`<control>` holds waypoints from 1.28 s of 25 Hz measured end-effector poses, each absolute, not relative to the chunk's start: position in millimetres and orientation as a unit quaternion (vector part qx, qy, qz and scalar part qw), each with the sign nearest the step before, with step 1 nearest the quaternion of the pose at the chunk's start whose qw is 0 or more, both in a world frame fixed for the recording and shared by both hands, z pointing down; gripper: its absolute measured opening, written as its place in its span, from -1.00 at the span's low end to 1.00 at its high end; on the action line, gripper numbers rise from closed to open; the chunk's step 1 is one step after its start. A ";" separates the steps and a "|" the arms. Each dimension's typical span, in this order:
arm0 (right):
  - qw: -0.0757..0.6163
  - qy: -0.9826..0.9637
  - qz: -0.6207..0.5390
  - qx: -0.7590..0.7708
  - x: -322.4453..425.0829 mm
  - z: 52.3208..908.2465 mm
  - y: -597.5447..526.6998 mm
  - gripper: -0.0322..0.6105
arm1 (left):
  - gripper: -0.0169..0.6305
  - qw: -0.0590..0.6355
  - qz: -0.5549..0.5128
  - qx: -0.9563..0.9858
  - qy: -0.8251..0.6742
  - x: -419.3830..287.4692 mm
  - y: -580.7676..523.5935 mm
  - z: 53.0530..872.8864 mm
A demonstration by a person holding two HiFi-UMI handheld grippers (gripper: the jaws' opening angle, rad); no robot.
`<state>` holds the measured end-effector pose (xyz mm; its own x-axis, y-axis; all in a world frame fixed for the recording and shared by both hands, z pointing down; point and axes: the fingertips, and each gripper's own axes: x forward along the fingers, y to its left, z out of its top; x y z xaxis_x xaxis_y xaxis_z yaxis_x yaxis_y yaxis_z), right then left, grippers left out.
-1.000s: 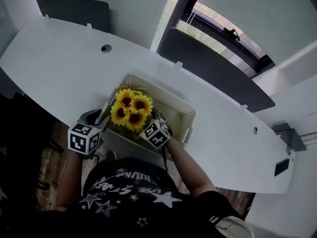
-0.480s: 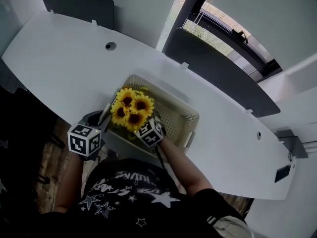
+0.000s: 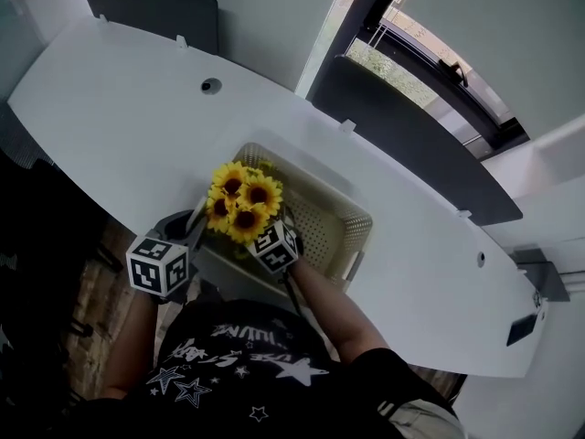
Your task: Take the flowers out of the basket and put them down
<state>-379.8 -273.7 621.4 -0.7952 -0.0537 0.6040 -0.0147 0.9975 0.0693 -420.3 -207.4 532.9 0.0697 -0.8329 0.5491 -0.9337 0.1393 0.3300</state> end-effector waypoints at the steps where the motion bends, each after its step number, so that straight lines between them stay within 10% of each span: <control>1: 0.320 -0.947 -0.029 0.017 -379.2 622.8 -271.3 0.74 | -0.71 0.334 0.075 0.650 -0.678 -419.9 -204.6 534.5; 32: 0.266 -0.941 0.032 0.207 -330.5 522.5 -327.6 0.77 | -0.65 0.257 0.137 0.712 -0.639 -428.7 -218.7 517.7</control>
<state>-330.5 -327.6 522.5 -0.7733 -0.3724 0.5132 -0.4060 0.9125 0.0504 -428.7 -218.7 517.7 0.1468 -0.8391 0.5239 -0.9801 -0.0519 0.1915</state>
